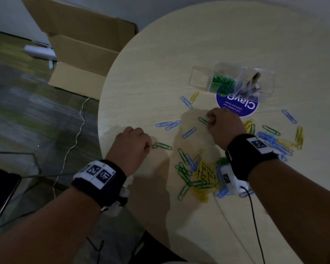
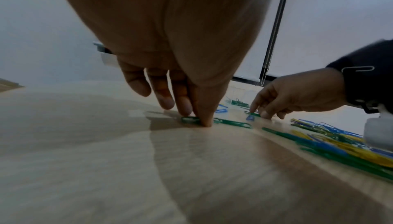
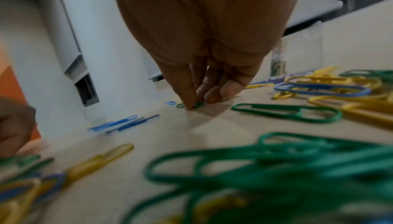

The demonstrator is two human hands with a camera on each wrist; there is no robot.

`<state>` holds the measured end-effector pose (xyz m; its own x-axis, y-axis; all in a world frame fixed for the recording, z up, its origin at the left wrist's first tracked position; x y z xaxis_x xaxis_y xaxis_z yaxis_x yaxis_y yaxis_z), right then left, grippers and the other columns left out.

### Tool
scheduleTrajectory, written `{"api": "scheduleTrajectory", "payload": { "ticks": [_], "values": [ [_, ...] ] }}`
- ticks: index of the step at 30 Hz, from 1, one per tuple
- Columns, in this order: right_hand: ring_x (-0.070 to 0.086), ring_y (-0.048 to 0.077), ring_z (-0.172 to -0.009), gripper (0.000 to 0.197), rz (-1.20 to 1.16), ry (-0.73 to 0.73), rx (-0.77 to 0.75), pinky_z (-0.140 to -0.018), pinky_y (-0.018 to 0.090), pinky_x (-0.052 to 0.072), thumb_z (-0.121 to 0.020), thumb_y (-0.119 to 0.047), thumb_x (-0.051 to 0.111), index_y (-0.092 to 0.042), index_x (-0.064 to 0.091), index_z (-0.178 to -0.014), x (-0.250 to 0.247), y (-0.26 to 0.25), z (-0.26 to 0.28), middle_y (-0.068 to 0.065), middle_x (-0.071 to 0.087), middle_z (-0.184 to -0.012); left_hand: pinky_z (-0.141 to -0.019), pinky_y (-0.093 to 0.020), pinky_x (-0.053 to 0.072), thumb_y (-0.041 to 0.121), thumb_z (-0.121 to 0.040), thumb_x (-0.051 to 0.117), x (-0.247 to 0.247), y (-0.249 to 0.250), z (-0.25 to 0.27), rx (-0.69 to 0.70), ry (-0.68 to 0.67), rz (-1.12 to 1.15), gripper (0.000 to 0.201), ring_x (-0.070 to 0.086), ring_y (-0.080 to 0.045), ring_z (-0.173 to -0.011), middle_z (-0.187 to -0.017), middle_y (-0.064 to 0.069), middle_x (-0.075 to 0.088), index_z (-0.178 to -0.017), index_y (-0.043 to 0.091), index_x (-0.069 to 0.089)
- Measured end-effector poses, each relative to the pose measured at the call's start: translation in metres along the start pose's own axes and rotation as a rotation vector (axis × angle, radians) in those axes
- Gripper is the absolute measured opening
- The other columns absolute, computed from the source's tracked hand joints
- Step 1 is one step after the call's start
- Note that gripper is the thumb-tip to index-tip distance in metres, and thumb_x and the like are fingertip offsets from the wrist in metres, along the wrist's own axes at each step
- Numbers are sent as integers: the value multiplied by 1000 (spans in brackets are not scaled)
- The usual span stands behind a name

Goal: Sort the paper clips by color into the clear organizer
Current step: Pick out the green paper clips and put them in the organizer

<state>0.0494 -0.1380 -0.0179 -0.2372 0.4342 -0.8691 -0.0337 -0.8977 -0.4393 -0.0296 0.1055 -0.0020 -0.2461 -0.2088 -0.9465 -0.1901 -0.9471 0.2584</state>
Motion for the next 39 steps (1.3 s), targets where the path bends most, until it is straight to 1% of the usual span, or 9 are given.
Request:
{"api": "scheduleTrajectory", "payload": {
  "ticks": [5, 9, 14, 21, 25, 30, 34, 37, 39],
  "values": [
    [60, 33, -97, 14, -30, -92, 34, -81, 34, 46, -79, -11, 58, -15, 68, -88, -4, 6, 17, 13, 69, -98, -76, -39, 47, 22, -82, 68, 0, 4, 2, -16, -85, 107, 8, 56, -27, -88, -85, 1, 61, -87, 25, 63],
    [60, 28, -85, 7, -111, -87, -276, -77, 36, 47, -77, -16, 63, -21, 64, -81, -7, -27, 82, 5, 65, -92, -75, -38, 48, 21, -82, 67, -8, 29, 0, 100, 27, 161, 15, 56, -25, -83, -84, 1, 64, -97, 22, 66],
    [57, 27, -120, 12, 137, -175, -585, -105, 35, 36, -78, -18, 52, -16, 63, -84, 33, -36, 159, 10, 64, -123, -74, -41, 52, 14, -79, 71, 8, 38, -5, 152, 14, 84, 25, 59, -34, -84, -88, -6, 65, -104, 18, 71],
    [30, 32, -141, 6, 120, -122, -388, -113, 44, 30, -77, -15, 59, -13, 58, -83, 19, 25, 140, 13, 44, -146, -76, -44, 50, 11, -80, 69, 11, 27, -5, 84, -53, 109, 12, 55, -31, -88, -95, -6, 55, -89, 15, 64],
    [42, 32, -130, 11, 38, 16, -273, -109, 36, 32, -75, -10, 70, -14, 61, -80, -10, 34, 123, 11, 58, -131, -77, -42, 47, 12, -83, 65, 16, 32, -1, 76, -119, 90, 12, 55, -30, -90, -90, -5, 60, -93, 16, 60],
    [54, 26, -83, 5, -65, 35, -369, -76, 32, 39, -82, -21, 60, -18, 64, -81, -7, -12, 143, 3, 59, -84, -79, -34, 47, 14, -82, 68, 10, 65, -6, 258, -31, 166, 31, 59, -28, -87, -92, -3, 63, -112, 19, 68],
    [57, 26, -84, 11, -44, -93, -407, -78, 32, 41, -78, -25, 54, -18, 62, -78, 21, -32, 145, 2, 61, -84, -68, -39, 52, 22, -82, 58, 23, 88, -9, 415, -97, 44, 26, 57, -30, -81, -87, -3, 61, -104, 21, 71],
    [57, 26, -85, 3, -39, -139, -395, -78, 33, 42, -75, -21, 62, -19, 62, -77, 30, -41, 138, 2, 62, -87, -73, -42, 51, 28, -80, 45, 21, 71, -14, 333, -111, 59, 31, 58, -31, -83, -88, -4, 61, -94, 20, 71],
    [57, 27, -85, 4, -23, -172, -410, -79, 33, 41, -73, -22, 65, -19, 62, -75, 36, -52, 134, 2, 62, -90, -77, -44, 50, 24, -79, 54, 18, 59, -15, 249, -128, 66, 21, 58, -33, -85, -90, -6, 60, -92, 18, 69]
  ]
}}
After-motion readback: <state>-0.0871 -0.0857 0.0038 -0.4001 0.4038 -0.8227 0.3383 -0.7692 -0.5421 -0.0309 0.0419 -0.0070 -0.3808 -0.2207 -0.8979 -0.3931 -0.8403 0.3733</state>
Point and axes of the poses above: each hand's wrist, its own z-axis away from the middle knuckle, its own x-axis out of the palm, y = z × x, the point moved 9 cm from there along -z, towards the middle knuckle
